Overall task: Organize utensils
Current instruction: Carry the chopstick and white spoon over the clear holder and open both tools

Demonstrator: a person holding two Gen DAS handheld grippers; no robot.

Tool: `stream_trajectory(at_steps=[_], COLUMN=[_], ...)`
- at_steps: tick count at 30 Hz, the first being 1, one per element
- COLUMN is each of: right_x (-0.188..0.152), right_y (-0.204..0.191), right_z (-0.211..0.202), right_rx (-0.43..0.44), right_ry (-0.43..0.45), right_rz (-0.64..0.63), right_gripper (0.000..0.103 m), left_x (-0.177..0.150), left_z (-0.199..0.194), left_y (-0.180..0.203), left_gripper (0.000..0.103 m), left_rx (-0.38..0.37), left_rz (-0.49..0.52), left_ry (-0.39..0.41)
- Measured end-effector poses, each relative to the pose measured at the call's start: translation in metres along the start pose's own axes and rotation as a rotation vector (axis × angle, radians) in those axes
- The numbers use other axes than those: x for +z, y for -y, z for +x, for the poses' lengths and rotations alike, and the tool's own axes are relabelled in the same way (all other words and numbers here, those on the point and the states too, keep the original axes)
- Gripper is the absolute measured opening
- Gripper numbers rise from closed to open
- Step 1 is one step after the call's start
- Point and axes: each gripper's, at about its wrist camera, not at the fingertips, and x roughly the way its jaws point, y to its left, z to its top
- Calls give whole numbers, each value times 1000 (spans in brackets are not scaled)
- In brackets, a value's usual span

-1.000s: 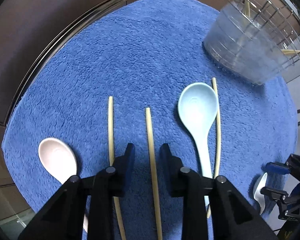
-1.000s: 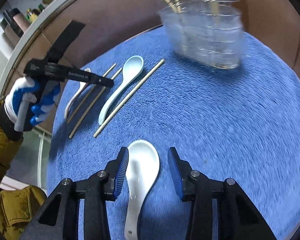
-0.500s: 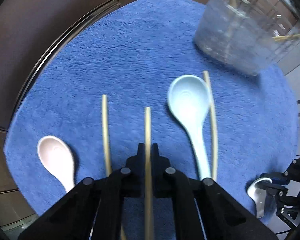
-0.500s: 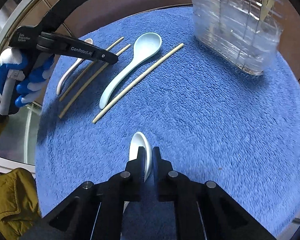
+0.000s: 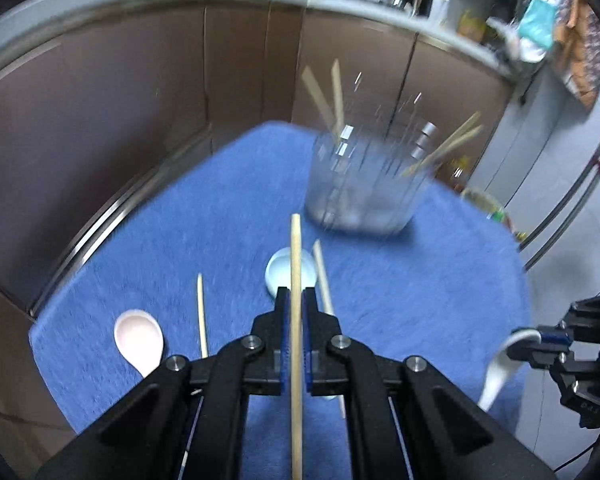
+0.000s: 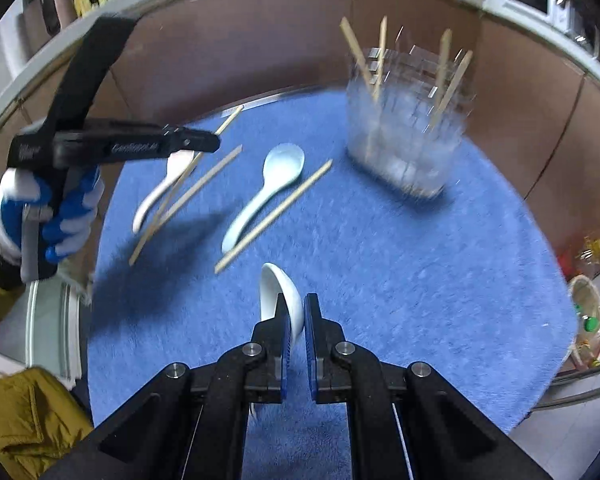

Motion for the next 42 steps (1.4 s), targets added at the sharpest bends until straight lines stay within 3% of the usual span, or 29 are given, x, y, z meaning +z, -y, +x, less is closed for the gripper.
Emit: stream_trajectory(at_steps=[4,11,15,18,26,32,38,42], right_x=[29,96,128,146,160,154,141,133], right_y=[-1,10,28,47,84,93,100,100], right_z=[-37,-90,-97,-90,-40,4,32,30], right_rx=[-49,-179,-260,-300,-361,-383,-348,-329], right_ry=[148,434,545,601,624,585,528,516], right_rz=[19,74,113,150,188,205,230,248], right_gripper=[7,7,7,7,7,7,11,20], left_x=[31,108,152,180,203,183,160,150], left_z=[-39,-69,-67,-48,18,64,94,89], left_y=[5,11,15,20,32,36,38,33], left_gripper=[5,5,5,4,5,5,6,21], left_rx=[-52,-136,-139,-144,-35,-13,-15,-37], left_rz=[-17,-88,-155,-224,-250,-251,-218,-217], left_ry=[131,352,481,523,576,580,561,562])
